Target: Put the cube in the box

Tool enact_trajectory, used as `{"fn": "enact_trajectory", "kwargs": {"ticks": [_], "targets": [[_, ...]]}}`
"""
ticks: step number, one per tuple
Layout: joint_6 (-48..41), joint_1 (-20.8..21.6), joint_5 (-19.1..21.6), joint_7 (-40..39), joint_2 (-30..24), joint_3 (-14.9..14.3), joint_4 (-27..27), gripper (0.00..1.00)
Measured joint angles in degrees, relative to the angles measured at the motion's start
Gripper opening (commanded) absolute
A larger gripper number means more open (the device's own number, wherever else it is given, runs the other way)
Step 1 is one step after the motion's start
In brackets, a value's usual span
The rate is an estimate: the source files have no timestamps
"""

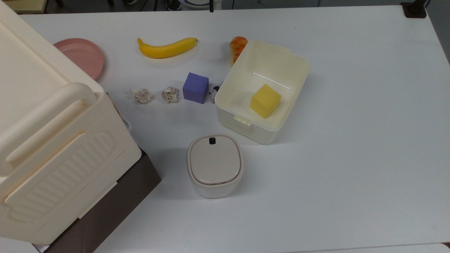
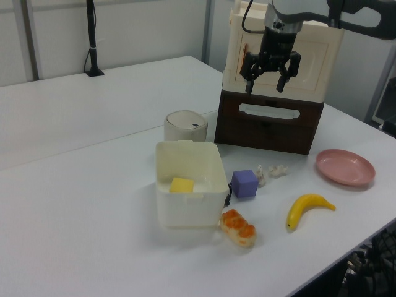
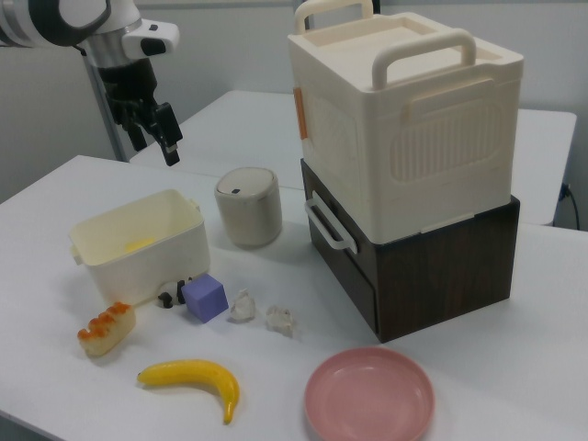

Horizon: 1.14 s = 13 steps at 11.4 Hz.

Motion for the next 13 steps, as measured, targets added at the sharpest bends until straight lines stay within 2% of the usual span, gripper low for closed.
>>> {"fn": "enact_trajectory", "kwargs": {"ticks": [13], "targets": [[-0.4,0.0,0.3,-1.0,0.7,0.0,-0.5,1.0]]}}
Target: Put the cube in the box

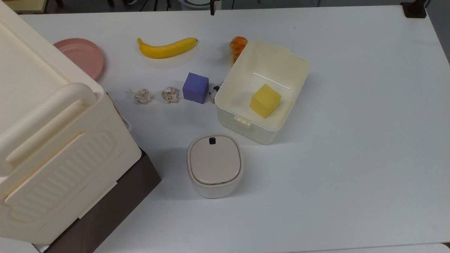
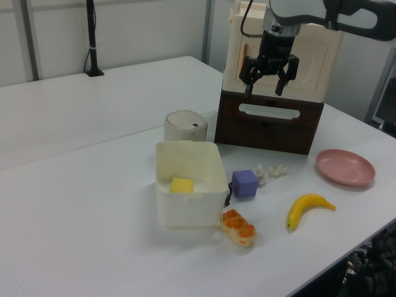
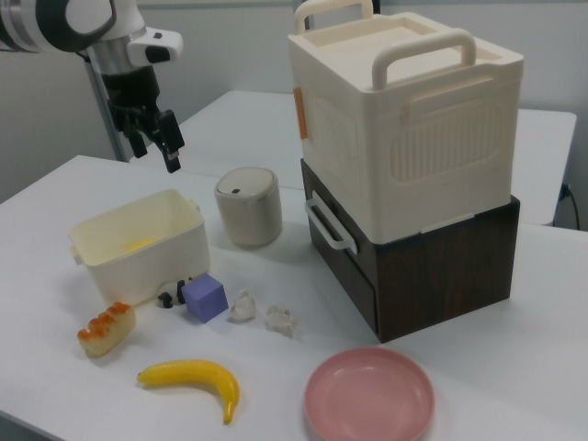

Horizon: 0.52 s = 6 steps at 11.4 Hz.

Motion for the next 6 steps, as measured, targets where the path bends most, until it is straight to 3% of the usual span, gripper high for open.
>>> {"fn": "enact_trajectory", "kwargs": {"ticks": [6], "targets": [[1.2,-1.4,-1.7,-2.4,3.1,0.0,-3.6,1.0]]}}
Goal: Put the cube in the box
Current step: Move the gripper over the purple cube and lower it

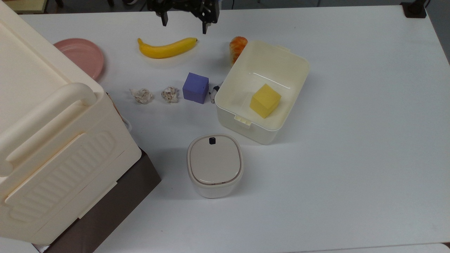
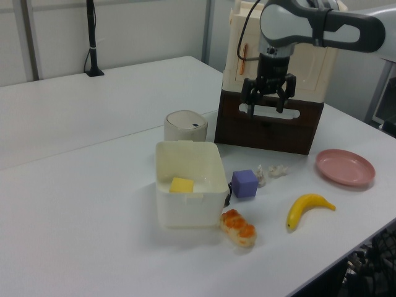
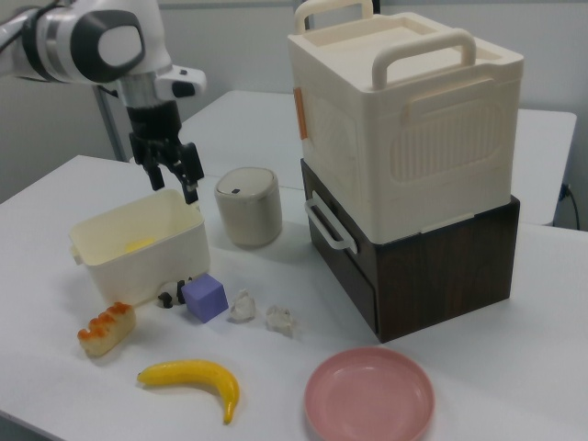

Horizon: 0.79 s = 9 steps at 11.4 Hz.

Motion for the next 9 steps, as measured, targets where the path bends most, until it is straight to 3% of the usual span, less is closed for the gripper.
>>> {"fn": "enact_trajectory", "kwargs": {"ticks": [5,9], "targets": [[1.3,-2.0,-1.8,-1.9,0.2,0.0,-5.2,1.0],[19.2,-1.4,-2.8,-0.2,1.0,0.5,-15.5,1.0]]}}
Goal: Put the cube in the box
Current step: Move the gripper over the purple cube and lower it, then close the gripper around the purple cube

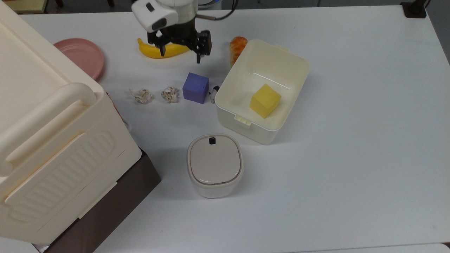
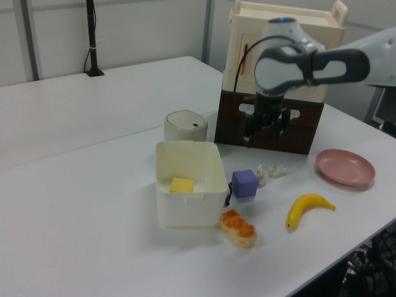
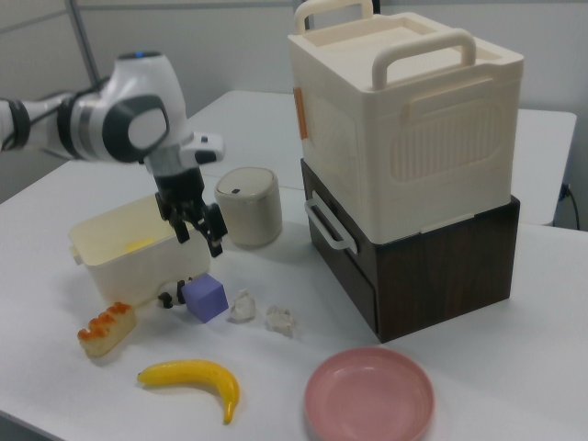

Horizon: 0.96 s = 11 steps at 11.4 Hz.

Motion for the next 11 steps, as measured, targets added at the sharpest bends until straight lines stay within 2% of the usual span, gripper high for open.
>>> {"fn": "enact_trajectory", "kwargs": {"ticks": [2,4,9,11], "targets": [[8.0,0.3,0.0,0.5,0.3,0.1,-5.1,1.0],[12.2,1.4,0.0,1.2,0.9,0.1,-7.9,1.0],[19.2,2.5,1.0,14.5,5.7,0.1,-8.3,1.0],[19.2,3.2,1.4,16.6,6.8,0.1,-8.3,1.0]]}}
